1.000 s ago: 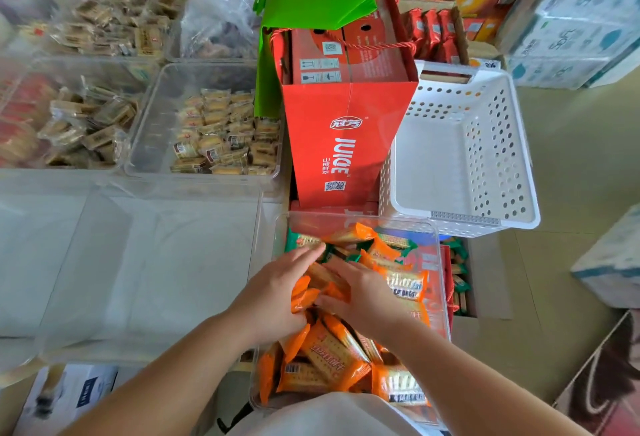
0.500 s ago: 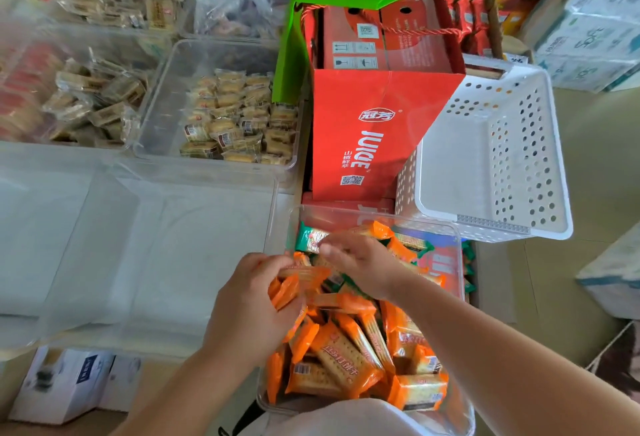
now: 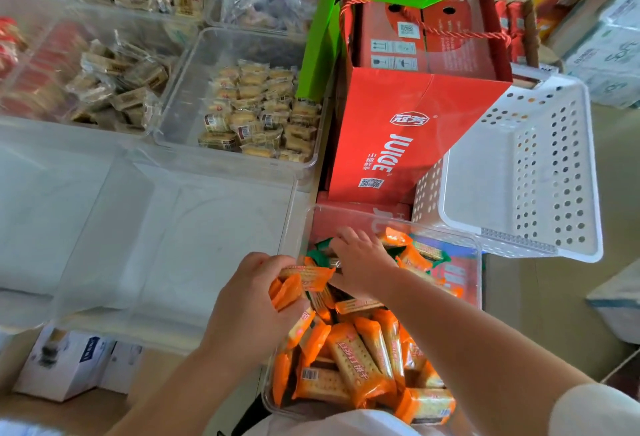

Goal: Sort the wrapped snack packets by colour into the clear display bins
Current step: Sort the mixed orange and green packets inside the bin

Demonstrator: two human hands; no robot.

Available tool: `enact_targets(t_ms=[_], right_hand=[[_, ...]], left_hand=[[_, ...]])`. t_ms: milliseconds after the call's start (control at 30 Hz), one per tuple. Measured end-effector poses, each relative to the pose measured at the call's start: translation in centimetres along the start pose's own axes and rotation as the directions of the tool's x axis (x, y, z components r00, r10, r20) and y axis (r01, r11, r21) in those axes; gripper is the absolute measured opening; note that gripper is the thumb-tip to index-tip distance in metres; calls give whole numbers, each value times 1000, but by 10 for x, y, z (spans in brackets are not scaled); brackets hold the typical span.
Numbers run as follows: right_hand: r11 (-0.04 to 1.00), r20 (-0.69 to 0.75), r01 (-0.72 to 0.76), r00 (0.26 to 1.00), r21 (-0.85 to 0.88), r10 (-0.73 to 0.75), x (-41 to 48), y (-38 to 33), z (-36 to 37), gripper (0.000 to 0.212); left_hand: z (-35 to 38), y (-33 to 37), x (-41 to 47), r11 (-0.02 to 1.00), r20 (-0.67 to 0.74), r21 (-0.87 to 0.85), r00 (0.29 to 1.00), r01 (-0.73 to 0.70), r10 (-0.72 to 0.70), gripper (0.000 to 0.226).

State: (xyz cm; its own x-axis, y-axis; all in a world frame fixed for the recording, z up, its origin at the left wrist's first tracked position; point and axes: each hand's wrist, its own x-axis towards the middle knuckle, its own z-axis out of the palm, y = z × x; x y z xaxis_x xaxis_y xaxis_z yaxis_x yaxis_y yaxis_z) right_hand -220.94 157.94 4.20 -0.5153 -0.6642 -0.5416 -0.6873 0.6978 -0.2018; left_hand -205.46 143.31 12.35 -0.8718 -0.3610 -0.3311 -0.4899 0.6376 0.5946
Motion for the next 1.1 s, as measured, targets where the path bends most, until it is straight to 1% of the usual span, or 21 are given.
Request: enact_targets(t_ms=[100,167,300,367,467,533,567,633,700,733,767,833,900,1000,1100], right_hand=[[995,98,15,995,-102,-5,-4,3,3,67],[994,110,1,994,-114,12,-2,5,4,73],[993,116,-60,991,-106,72,6,2,19,75],[994,155,-95,983,-59,103,8,-3,22,74],[988,227,-140,966,66,122,13,-6,17,59],[964,248,-178,961,197,127,16,-3,14,57],[935,252,-206,959,290,133,18,0,13,59],[839,243,-256,958,480,153,21,6,10,71],[760,232,-266,960,593,155,20,9,9,88],[749,233,-257,962,611,140,19,9,9,96],[760,238,-242,964,604,118,18,9,10,103],[813,241,-196,968,548,71,16,6,13,113],[837,218,-162,975,522,53,14,5,13,112],[842,141,-124,988,525,58,5,7,8,99],[868,11,-62,998,493,65,-12,6,-1,84]], left_hand=[[0,-3,2,1000,13,-19,1000,-3,3,55],[-1,-4,4,999,13,-32,1000,5,-4,57],[-3,-4,7,999,5,-38,1000,-1,1,57],[-4,-4,7,999,8,-38,1000,-6,6,56],[-6,-4,7,998,1,-58,1000,-6,6,54],[-7,-6,7,997,-3,-79,1000,-5,5,54],[-7,-8,7,996,-9,-90,1000,-6,5,54],[-7,-12,8,995,-19,-100,1000,-7,5,56],[-7,-14,7,995,-16,-98,1000,-6,5,56],[-6,-15,7,995,-13,-99,1000,-6,5,56],[-6,-16,7,995,-12,-101,1000,-7,6,56],[-6,-16,7,995,-13,-104,1000,-10,8,57],[-7,-18,7,995,-10,-103,1000,-13,12,58],[-6,-18,8,993,-8,-114,1000,-15,14,58],[-6,-18,8,992,-15,-126,1000,-25,24,57]])
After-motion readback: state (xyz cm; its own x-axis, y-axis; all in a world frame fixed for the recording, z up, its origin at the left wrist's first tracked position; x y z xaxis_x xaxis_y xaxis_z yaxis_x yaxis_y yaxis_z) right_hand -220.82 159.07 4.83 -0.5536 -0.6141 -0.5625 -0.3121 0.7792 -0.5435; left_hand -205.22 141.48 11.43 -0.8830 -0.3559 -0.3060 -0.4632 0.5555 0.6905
